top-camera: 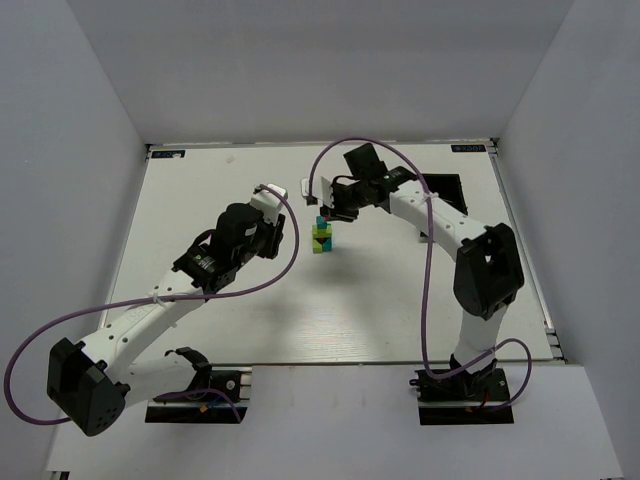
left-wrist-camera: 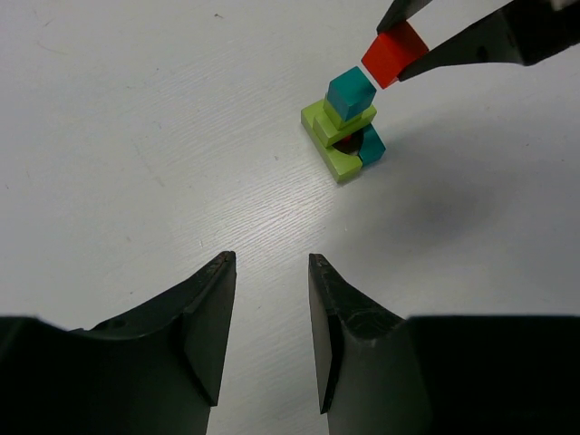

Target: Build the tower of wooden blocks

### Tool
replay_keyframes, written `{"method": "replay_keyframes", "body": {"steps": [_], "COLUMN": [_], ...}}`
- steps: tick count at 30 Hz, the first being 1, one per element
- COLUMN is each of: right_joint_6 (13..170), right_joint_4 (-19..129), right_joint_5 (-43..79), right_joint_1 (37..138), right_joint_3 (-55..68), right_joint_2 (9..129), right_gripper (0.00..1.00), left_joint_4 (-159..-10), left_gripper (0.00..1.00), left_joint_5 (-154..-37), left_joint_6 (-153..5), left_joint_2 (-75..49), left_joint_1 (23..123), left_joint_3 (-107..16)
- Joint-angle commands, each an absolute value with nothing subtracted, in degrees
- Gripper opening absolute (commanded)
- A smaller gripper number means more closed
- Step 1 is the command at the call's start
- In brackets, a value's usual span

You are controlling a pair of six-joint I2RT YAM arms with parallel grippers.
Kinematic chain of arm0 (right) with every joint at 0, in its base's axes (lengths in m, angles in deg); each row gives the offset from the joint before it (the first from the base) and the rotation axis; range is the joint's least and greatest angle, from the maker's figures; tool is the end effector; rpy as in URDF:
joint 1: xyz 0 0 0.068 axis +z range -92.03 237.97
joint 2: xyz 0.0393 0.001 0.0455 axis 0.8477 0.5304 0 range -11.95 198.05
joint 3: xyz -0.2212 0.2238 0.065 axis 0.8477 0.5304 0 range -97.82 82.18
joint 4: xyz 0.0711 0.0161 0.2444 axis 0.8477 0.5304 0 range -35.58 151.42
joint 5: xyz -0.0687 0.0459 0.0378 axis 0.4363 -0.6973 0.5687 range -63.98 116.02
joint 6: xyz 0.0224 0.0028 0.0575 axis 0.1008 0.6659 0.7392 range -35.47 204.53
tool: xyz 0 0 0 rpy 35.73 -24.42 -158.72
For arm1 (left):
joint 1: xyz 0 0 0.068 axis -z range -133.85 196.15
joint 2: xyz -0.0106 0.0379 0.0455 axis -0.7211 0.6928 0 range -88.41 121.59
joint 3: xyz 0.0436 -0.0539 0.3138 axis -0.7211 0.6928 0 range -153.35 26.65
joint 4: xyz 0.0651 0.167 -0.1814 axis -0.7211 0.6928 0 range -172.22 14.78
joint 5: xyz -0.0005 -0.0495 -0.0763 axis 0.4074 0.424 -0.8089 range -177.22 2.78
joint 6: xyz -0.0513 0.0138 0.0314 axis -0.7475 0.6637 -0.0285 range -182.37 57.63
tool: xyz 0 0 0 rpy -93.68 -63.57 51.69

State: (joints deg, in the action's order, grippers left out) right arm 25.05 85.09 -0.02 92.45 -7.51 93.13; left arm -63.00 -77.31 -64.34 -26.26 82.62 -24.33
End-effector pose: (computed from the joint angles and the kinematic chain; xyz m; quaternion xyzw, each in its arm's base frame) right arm 0.3408 0.2589 0.3278 -0.7181 0.5548 0.1251 0.4012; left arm 0.1833 -0.1256 0.3432 0.2153 0.8384 -0.0922 0.4922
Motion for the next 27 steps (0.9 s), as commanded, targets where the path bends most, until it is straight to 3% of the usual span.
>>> {"method": "replay_keyframes", "body": {"steps": [1, 27], "right_joint_6": [26.3, 26.9], "right_joint_4": [89.5, 90.8], "right_joint_5": [1.1, 4.2], "right_joint_1": [93.3, 95.4], "right_joint_3": [-13.5, -18.5], "right_joint_2": [95.4, 100.7], "right_gripper": [0.21, 0.25], "left_joint_4": [-63.4, -63.4], "left_gripper": [0.49, 0.5], "left_joint_5": [-77.0, -77.0], "left_joint_6": [-64.5, -64.5], "left_joint_2": [-26.9, -26.9], "left_joint_1": [82.3, 82.3], "left_joint_3": [-23.7, -23.7]}}
